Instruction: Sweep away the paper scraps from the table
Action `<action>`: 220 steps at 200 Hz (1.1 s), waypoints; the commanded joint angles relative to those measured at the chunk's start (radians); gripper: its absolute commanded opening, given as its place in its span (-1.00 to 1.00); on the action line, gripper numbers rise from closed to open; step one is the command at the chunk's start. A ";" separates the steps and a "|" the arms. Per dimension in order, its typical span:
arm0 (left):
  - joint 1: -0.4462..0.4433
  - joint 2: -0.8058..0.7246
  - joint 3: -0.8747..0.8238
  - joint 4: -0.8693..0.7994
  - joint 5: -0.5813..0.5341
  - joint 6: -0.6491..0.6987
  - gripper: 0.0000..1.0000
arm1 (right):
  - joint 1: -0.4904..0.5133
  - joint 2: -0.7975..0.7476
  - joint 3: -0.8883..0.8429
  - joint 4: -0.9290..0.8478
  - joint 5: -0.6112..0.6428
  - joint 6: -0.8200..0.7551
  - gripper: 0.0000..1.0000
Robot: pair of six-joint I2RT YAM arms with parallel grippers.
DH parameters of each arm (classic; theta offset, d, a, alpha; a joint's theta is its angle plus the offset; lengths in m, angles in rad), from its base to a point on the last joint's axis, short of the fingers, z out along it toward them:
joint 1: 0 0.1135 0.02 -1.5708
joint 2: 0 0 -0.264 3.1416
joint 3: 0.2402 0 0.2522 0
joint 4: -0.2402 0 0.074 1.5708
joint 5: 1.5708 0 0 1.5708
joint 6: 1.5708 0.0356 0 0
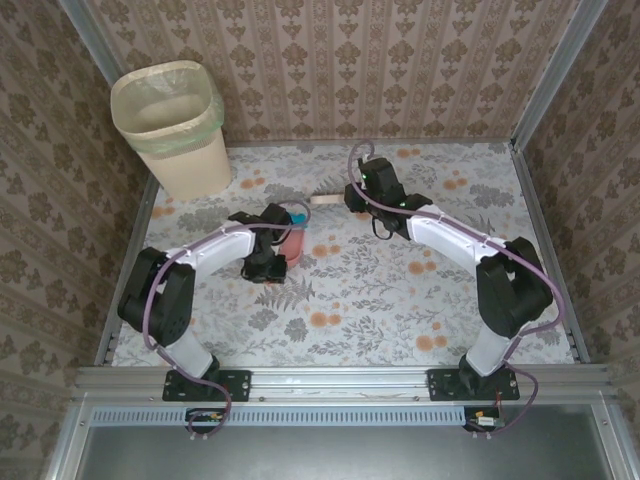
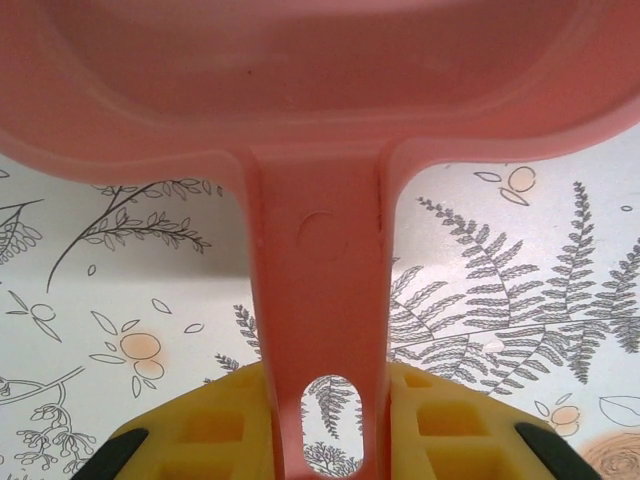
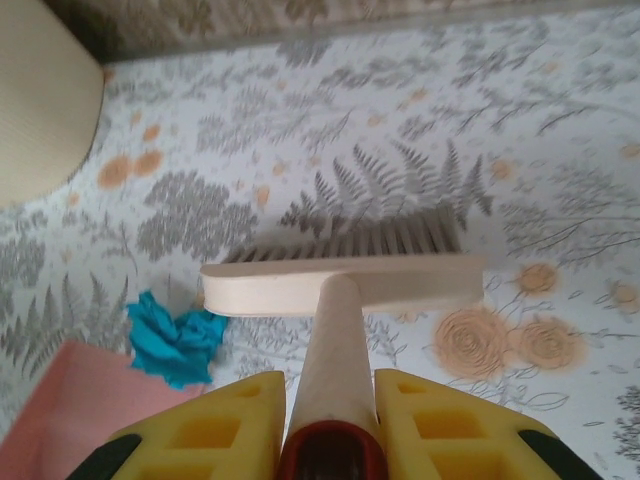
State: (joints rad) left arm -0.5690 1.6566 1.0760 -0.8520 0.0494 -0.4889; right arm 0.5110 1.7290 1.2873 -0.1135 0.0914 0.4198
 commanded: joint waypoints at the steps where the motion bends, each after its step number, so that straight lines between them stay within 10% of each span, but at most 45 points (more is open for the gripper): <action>1: -0.005 0.042 0.046 -0.079 0.029 0.032 -1.00 | 0.004 0.019 0.060 -0.049 -0.120 -0.048 -1.00; 104: 0.041 0.071 0.092 -0.062 -0.048 0.045 -1.00 | 0.090 -0.047 0.067 -0.244 -0.367 -0.212 -1.00; 220: 0.036 -0.046 0.028 0.007 -0.119 0.070 -1.00 | -0.009 -0.207 -0.099 -0.051 -0.260 -0.077 -1.00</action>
State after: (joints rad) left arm -0.5293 1.6558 1.1175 -0.8452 -0.0307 -0.4393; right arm 0.5304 1.5768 1.2293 -0.2485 -0.2199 0.2749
